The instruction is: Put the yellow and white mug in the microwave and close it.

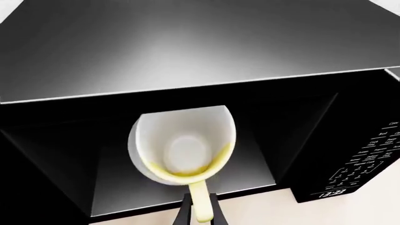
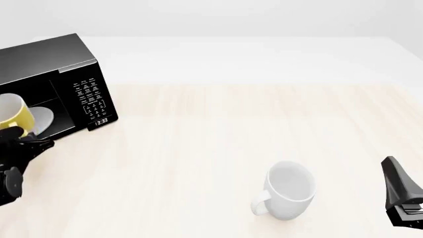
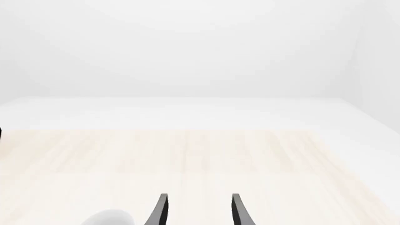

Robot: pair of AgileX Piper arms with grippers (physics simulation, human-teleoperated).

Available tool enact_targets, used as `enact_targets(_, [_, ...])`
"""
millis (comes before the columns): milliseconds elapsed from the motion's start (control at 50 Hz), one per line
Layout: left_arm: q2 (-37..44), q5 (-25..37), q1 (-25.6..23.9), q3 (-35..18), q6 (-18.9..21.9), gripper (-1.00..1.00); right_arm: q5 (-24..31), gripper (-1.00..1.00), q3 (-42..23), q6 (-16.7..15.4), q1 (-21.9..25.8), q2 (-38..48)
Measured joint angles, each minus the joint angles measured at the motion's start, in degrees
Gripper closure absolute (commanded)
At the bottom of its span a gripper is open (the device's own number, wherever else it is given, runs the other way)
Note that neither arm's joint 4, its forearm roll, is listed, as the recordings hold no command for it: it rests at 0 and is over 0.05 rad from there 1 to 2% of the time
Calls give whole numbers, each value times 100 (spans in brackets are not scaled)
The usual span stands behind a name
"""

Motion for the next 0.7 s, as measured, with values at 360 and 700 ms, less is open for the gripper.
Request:
enact_targets(360, [46,171,12,-287,-42,100,0,-100,0,0,0,0])
enact_targets(700, [173,294,48,-533,-108,100,0,-100,0,0,0,0])
